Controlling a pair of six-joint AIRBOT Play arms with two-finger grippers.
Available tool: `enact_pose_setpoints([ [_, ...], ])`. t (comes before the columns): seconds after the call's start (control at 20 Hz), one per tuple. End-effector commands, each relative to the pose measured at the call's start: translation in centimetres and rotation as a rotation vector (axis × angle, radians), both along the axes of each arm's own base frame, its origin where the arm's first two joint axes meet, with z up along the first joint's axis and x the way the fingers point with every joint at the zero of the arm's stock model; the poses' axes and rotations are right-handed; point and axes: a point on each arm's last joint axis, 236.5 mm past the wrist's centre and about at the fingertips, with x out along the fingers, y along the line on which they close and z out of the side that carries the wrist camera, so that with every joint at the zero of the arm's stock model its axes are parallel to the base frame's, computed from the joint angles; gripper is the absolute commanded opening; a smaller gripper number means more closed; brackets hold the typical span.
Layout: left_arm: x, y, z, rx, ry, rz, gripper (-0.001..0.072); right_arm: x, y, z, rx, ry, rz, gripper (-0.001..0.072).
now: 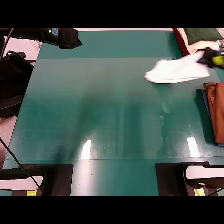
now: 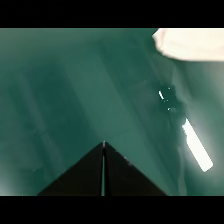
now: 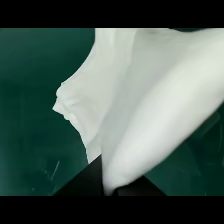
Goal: Fold the shirts.
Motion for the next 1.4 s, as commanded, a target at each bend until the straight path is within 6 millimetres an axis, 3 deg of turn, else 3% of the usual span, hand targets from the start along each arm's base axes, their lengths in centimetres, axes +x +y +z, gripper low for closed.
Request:
enact_pose_setpoints([
  [0.0,-0.6,-1.3,0.0,0.0,-0.003,-0.026,0.0028,-3.6,-10.9,2.3,-0.016,-0.084,-0.25,0.0015],
  [0.1,-0.6,-1.3,0.0,-0.004,0.001,-0.023,0.0028,-4.4,-14.2,3.6,-0.016,-0.157,-0.319,0.0015],
  [0.25,-0.6,-1.3,0.0,-0.005,0.001,-0.022,0.0028,-4.7,-16.5,5.0,-0.04,-0.231,-0.351,0.0015],
  [0.45,-0.6,-1.3,0.0,-0.004,0.004,-0.023,0.0028,-4.5,-17.3,6.7,-0.123,-0.276,-0.327,0.0015],
  [0.65,-0.6,-1.3,-0.1,-0.003,0.005,-0.024,0.0028,-4.4,-17.7,13.3,-0.26,-0.383,-0.293,0.0014],
  [0.85,-0.8,-1.3,-0.3,0.003,0.015,-0.029,0.0028,-5.7,-17.5,16.1,-0.356,-0.361,-0.263,0.0014],
  [1.0,-1.1,-1.2,-0.6,0.013,0.029,-0.036,0.0029,-7.7,-17.4,15.4,-0.364,-0.293,-0.258,0.0014],
  [1.1,-1.3,-1.2,-0.8,0.022,0.036,-0.044,0.0028,-9.7,-17.9,13.5,-0.357,-0.228,-0.284,0.0014],
  [1.35,-1.3,-1.2,-0.8,0.023,0.034,-0.045,0.0028,-18.0,-18.5,7.9,-0.351,-0.056,-0.348,0.0015],
])
